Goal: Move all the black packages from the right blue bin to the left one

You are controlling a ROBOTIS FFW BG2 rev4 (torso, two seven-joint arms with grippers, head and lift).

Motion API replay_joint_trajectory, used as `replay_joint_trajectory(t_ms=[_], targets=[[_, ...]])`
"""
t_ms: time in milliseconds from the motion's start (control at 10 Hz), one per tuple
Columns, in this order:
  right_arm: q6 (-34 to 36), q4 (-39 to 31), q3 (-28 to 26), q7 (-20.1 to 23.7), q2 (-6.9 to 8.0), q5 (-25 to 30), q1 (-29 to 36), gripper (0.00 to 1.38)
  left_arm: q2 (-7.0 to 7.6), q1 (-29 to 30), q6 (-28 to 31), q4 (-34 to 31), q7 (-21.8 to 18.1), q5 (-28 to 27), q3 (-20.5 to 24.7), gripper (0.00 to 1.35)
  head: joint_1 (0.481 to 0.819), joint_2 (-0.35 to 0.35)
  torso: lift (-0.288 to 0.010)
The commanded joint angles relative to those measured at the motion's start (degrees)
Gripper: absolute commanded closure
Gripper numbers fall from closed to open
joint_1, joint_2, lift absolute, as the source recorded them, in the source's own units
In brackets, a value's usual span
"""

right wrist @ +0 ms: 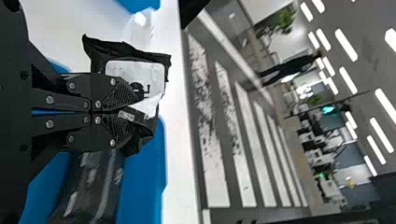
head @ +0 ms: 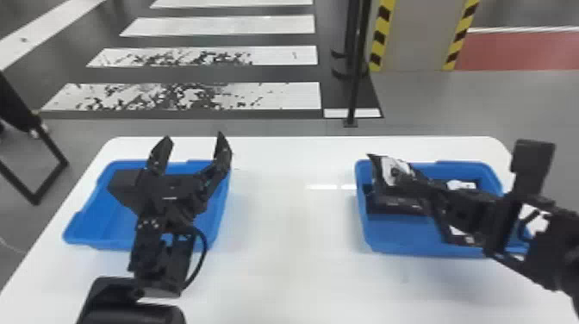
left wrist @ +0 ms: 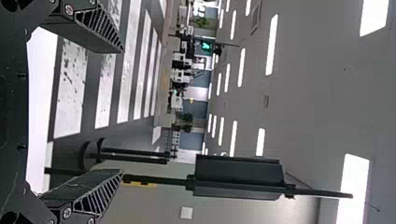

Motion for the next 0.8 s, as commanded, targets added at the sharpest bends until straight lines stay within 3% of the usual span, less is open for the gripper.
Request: replay_joint_trajectory(t_ms=[0,100,200,400,700], targets=[[-5.3,4.0,2.4,2.8,-0.24,-5.0,-4.1,1.16,1.0,-1.0,-2.3,-1.1,-0.1,6.6,-4.9,0.13,0.695,0.05,-0.14],[-6.7,3.6,5.2,4.6,-0.85,-4.7,-5.9,1.16,1.8,-1.1,-1.3,-3.5,-1.1,11.1,-8.2,0.13,0.688,0.047,-0.14],[-7.8,3.2,6.6,5.4,-1.03,-5.3,-6.8,1.16,2.59,-1.0,0.3,-6.2,-2.2,14.7,-10.8,0.13,0.659,0.039,-0.14],[-8.5,3.3,7.3,6.2,-1.03,-6.8,-7.2,1.16,3.64,0.3,5.6,-11.7,-4.4,21.9,-12.9,0.14,0.63,0.02,-0.14],[-8.6,3.7,9.7,6.9,-1.2,-7.6,-8.9,1.16,4.17,-0.2,12.2,-13.9,-5.2,21.8,-14.9,0.14,0.62,-0.023,-0.14]])
